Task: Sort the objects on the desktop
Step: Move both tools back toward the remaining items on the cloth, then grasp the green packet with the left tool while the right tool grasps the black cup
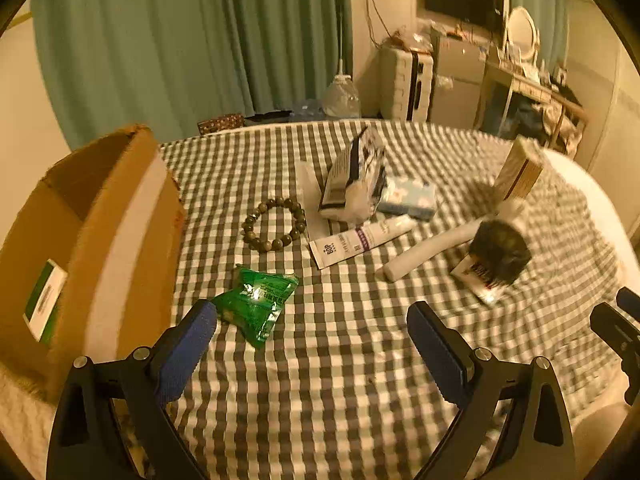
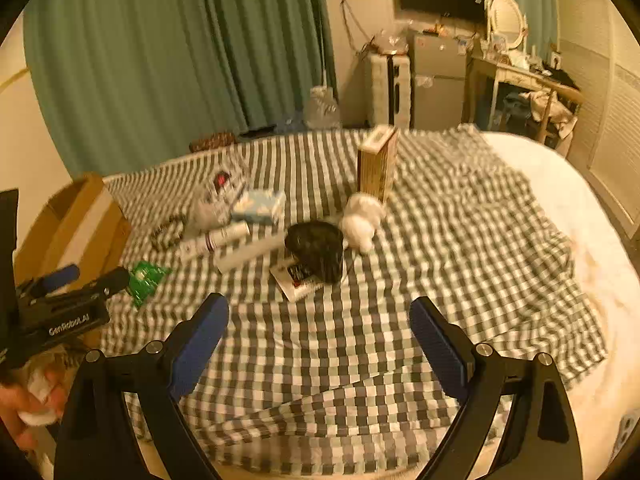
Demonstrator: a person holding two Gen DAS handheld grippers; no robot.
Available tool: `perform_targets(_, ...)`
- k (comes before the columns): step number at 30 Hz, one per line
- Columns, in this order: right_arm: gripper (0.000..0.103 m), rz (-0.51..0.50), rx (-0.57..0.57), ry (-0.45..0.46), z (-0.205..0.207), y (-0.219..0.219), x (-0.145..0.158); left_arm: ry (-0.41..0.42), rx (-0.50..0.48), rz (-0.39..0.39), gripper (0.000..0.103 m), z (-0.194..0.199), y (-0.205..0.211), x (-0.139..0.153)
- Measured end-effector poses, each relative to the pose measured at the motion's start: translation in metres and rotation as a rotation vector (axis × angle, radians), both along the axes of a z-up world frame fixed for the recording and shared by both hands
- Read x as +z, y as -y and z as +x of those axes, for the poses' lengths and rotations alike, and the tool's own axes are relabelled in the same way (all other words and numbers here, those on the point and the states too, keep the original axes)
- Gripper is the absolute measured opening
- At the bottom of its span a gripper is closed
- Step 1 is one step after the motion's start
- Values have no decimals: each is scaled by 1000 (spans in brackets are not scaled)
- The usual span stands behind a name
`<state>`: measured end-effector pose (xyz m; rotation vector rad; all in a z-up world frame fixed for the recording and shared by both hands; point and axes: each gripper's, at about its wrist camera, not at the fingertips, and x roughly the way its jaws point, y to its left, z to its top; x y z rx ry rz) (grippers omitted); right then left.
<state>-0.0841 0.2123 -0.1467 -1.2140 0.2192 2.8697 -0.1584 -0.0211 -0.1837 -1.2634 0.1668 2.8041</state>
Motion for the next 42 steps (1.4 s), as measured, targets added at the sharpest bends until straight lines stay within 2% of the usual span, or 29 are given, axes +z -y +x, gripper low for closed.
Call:
perform_targets(7, 92, -5, 44, 37, -36, 2, -40, -31, 41, -57, 99, -23, 21, -38)
perform_targets(13, 92, 41, 46, 25, -73, -1, -58, 37, 118, -33, 99, -50, 47, -67)
perform_targets(18, 92, 50, 46, 29, -98, -4, -70, 74, 99, 5, 99, -56, 47, -79)
perform_targets(22, 92, 45, 51, 40, -113, -3, -79, 96, 102, -19, 99, -66, 47, -92)
perform_targets(25, 84, 48, 67, 46, -122, -1, -85, 91, 123, -3, 99, -78, 51, -96)
perform_targets(28, 64, 42, 85, 66, -127, 2, -89, 89, 129, 19, 99, -84, 54, -100)
perform_targets(30, 52, 38, 99, 73, -128, 4, -92, 79, 121, 25, 91, -81, 54, -100)
perform_targets(32, 52, 50, 103, 74, -128, 6, -92, 51, 105, 16, 54, -76, 52, -96)
perform_targets(35, 52, 39, 98, 78, -128, 6, -91, 46, 81, 18, 46, -72, 51, -94)
perform_targets(42, 51, 26, 82, 62, -119, 4, -83, 43, 58, 33, 43, -61, 46, -83)
